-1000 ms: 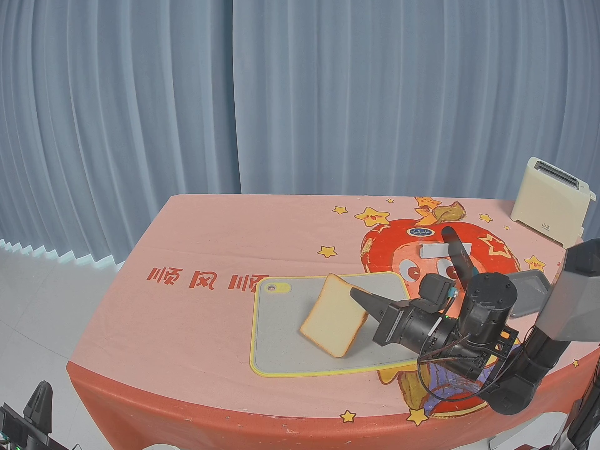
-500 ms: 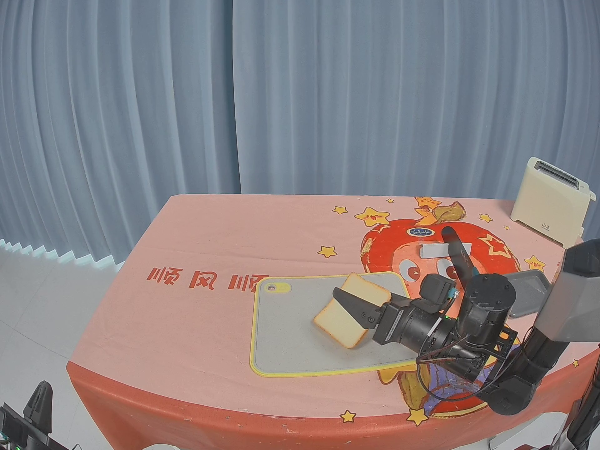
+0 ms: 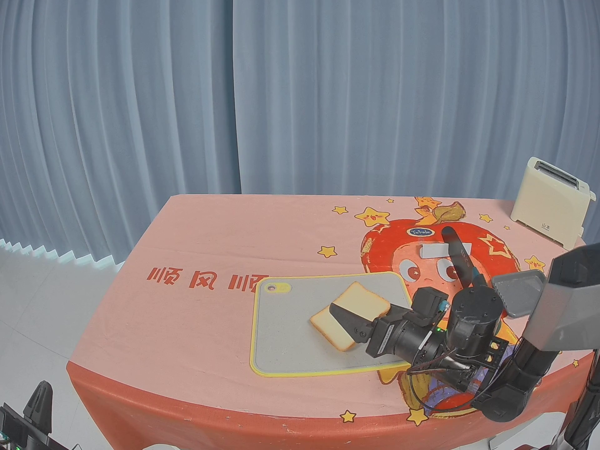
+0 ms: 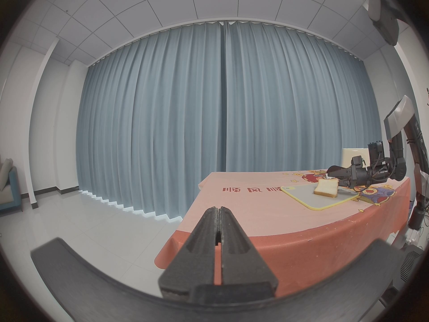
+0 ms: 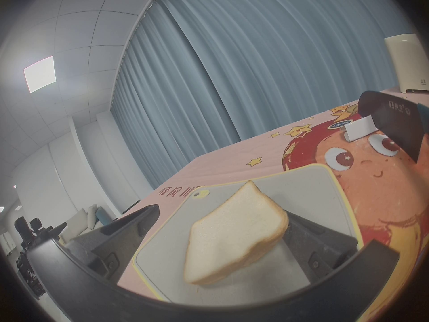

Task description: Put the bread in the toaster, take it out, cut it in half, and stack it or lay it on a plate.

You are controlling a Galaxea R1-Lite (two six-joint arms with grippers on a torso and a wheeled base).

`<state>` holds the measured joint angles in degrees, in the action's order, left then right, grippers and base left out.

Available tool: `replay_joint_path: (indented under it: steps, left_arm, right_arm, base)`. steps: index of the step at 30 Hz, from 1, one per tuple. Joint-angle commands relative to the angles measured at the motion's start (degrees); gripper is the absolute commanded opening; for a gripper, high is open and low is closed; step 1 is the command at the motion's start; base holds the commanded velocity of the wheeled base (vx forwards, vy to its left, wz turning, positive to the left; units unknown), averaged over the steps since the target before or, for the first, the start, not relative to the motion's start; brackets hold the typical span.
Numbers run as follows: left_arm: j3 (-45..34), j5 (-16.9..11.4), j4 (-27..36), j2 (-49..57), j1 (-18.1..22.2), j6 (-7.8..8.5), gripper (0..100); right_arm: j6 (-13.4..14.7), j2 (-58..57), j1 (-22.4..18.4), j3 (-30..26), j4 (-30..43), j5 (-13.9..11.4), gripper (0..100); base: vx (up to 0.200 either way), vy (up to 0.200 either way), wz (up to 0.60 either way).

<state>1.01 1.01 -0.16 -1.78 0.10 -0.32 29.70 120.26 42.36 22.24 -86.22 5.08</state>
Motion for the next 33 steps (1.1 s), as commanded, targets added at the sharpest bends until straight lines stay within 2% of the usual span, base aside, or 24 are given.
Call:
replay_joint_path:
  steps: [1,13,19,27,33]
  left_arm:
    - [-1.0,0.0,0.0,-0.1,0.0,-0.03,0]
    - [-1.0,0.0,0.0,-0.1,0.0,-0.03,0]
    - [-1.0,0.0,0.0,-0.1,0.0,-0.03,0]
    - [-1.0,0.0,0.0,-0.1,0.0,-0.03,0]
    - [-1.0,0.0,0.0,-0.1,0.0,-0.03,0]
  right_arm:
    - [-0.1,0.5,0.4,-1.1,0.1,0.0,100]
    - [0.0,-2.7,0.4,-2.2,1.7,-0.3,100]
    - [0.2,-6.0,0.4,-2.2,7.5,-0.5,100]
    - [0.2,-8.7,0.4,-2.1,11.2,-0.4,100]
    - [0.6,-14.2,0.7,-1.4,20.3,-0.5,100]
  base:
    - [0.0,0.0,0.0]
    - [0.0,0.0,0.0]
    - [0.0,0.0,0.0]
    - [0.0,0.0,0.0]
    - [0.0,0.0,0.0]
